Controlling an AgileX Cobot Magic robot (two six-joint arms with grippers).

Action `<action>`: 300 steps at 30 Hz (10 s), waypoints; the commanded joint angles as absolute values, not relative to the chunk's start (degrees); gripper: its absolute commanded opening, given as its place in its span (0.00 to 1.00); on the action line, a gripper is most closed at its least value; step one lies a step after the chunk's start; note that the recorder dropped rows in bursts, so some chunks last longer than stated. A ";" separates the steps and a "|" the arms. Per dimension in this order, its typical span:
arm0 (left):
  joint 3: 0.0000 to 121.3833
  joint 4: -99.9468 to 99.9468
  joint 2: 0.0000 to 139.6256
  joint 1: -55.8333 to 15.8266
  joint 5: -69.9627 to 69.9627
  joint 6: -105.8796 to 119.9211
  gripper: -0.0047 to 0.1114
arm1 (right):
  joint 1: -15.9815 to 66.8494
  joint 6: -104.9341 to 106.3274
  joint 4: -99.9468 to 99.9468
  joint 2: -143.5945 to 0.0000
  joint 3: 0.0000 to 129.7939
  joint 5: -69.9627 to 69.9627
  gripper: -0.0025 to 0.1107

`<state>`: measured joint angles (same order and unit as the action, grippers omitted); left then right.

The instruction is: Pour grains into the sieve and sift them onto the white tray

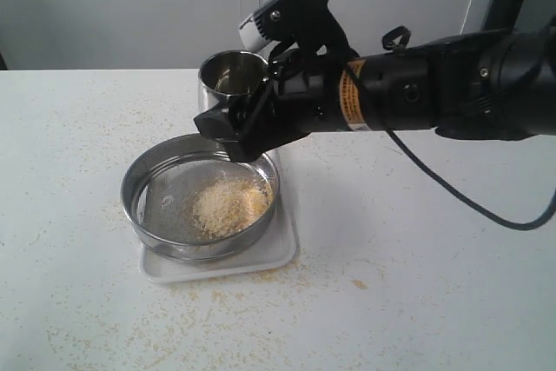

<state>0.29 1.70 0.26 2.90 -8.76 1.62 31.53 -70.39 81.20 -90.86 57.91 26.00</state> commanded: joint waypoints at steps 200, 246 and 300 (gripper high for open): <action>0.00 2.09 0.00 2.73 -8.62 1.53 0.04 | 4.48 -6.23 8.91 -80.73 55.94 -27.37 0.02; 0.00 27.53 0.00 2.73 2.06 -15.40 0.04 | -0.43 1.68 4.66 -76.47 55.82 -32.43 0.02; 55.01 28.16 63.73 -4.08 -31.71 27.03 0.04 | -0.43 1.38 4.66 -76.47 55.82 -32.43 0.02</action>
<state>53.24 28.86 60.39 -1.58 -30.63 26.06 -0.28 1.13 4.81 -76.84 55.89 -32.40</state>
